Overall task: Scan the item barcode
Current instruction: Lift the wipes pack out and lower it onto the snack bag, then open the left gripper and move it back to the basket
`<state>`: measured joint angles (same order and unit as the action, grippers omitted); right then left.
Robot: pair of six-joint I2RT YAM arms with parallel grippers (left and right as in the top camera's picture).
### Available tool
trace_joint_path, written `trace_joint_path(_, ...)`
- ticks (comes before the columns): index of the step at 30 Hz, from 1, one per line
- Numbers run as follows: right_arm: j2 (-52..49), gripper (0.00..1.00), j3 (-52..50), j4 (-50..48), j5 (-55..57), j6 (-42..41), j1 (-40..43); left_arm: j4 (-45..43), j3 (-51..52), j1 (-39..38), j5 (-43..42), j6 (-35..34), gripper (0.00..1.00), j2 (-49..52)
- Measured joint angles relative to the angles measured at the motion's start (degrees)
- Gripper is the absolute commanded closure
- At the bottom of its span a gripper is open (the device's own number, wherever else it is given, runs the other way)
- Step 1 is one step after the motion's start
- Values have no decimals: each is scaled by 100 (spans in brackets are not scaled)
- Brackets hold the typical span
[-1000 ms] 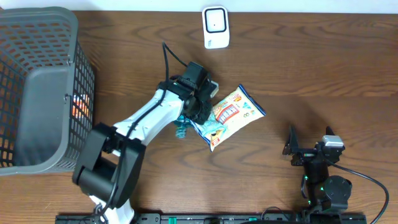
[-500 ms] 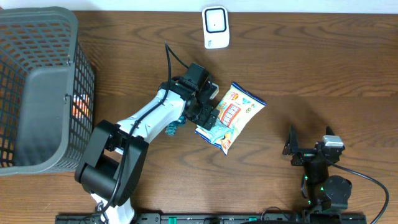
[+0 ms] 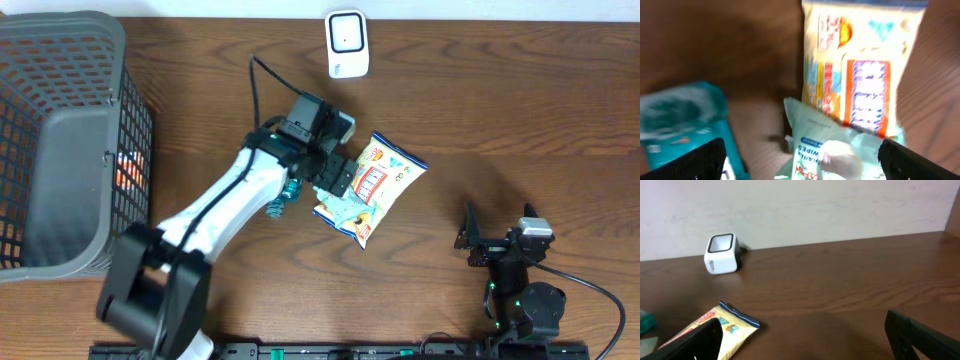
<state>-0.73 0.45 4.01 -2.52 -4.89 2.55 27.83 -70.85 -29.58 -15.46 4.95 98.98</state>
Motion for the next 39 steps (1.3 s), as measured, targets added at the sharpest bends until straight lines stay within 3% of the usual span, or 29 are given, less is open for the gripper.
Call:
trace_joint_path(9,0,1,0,0,0,0,0,-310,0,0,734,0,2,-850)
trace_joint_path(19,0,1,0,0,0,0,0,-546,0,177,925,0,2,-1613)
trace_joint_path(34,0,1,0,0,-2,0,0,-1908,0,1547,984,-48,2,-2841)
trace_joint_path(39,0,1,0,2,-2,0,0,-2723,0,2400,979,-573,2,-3126)
